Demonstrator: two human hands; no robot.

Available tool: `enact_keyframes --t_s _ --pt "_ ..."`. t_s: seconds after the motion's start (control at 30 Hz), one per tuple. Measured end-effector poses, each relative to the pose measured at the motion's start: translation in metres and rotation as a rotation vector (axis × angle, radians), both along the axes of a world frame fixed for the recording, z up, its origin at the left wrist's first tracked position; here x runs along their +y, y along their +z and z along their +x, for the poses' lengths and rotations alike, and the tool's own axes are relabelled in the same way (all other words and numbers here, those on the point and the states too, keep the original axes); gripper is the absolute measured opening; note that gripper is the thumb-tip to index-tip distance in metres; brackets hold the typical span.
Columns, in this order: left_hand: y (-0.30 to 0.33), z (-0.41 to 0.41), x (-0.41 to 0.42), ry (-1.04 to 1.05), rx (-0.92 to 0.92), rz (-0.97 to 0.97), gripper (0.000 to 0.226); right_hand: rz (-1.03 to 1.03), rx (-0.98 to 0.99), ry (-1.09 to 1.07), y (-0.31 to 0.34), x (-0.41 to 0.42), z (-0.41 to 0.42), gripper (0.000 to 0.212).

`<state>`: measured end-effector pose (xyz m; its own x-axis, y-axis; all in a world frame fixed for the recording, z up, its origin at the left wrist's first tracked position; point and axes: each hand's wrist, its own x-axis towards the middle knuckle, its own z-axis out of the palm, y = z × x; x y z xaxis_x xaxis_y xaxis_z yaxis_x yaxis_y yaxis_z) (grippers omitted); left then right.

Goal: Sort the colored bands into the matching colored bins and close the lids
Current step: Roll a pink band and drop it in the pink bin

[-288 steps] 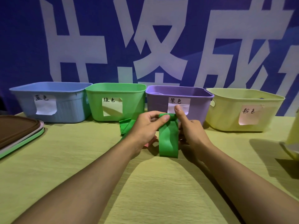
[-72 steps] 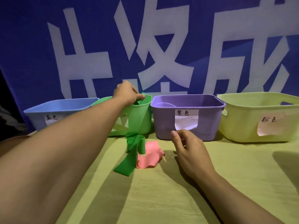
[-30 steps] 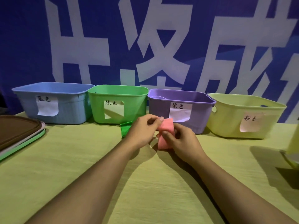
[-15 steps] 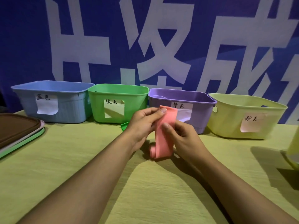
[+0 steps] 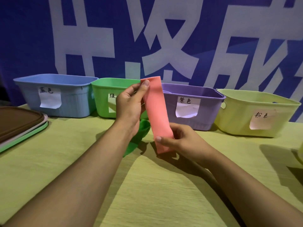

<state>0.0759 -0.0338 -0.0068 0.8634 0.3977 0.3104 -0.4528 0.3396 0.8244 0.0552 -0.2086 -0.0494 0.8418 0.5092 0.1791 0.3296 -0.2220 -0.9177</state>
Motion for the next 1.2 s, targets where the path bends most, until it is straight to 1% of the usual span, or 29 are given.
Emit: enact_keyframes --t_s 0.17,0.23,0.3,0.4,0.5,0.67,0.77,0.83,0.93,0.97,1.03,1.07,1.1,1.13,1.2 --pt "0.004 0.001 0.006 0.097 -0.001 -0.047 0.009 0.001 0.071 0.026 0.004 -0.006 -0.002 0.033" --pt "0.004 0.001 0.012 0.141 0.003 -0.07 0.011 -0.02 0.106 0.039 0.006 -0.008 -0.002 0.039" --pt "0.002 0.002 0.016 0.182 0.019 -0.086 0.013 -0.035 0.198 0.085 0.006 -0.009 -0.003 0.044" --pt "-0.001 0.002 0.019 0.22 0.053 -0.09 0.013 -0.079 0.374 0.199 0.012 -0.012 -0.005 0.044" --pt "-0.001 0.002 0.018 0.221 0.074 -0.082 0.012 -0.178 0.479 0.303 0.019 -0.014 -0.011 0.043" --pt "-0.002 0.002 0.015 0.217 0.065 -0.036 0.013 -0.229 0.593 0.409 0.023 -0.02 -0.014 0.048" --pt "-0.003 0.003 0.012 0.212 0.052 -0.011 0.013 -0.291 0.641 0.46 0.027 -0.023 -0.016 0.044" --pt "-0.004 0.003 0.011 0.203 0.055 0.011 0.014 -0.289 0.619 0.43 0.028 -0.023 -0.017 0.042" --pt "-0.007 0.006 0.011 0.203 0.079 0.048 0.013 -0.223 0.511 0.29 0.028 -0.022 -0.014 0.038" --pt "-0.008 0.007 0.012 0.203 0.085 0.056 0.013 -0.188 0.486 0.231 0.028 -0.023 -0.013 0.042" --pt "-0.012 0.01 0.012 0.203 0.099 0.106 0.011 -0.103 0.489 0.15 0.03 -0.027 -0.011 0.065" --pt "-0.013 0.01 0.012 0.194 0.101 0.156 0.013 -0.055 0.498 0.124 0.032 -0.028 -0.01 0.073" --pt "-0.015 0.009 0.011 0.174 0.093 0.224 0.022 -0.007 0.5 0.097 0.034 -0.029 -0.01 0.074" --pt "-0.015 0.008 0.009 0.138 0.08 0.311 0.033 0.04 0.49 0.063 0.034 -0.028 -0.009 0.069" --pt "-0.016 0.006 0.004 0.084 0.069 0.514 0.05 0.14 0.448 -0.03 0.034 -0.027 -0.006 0.048"
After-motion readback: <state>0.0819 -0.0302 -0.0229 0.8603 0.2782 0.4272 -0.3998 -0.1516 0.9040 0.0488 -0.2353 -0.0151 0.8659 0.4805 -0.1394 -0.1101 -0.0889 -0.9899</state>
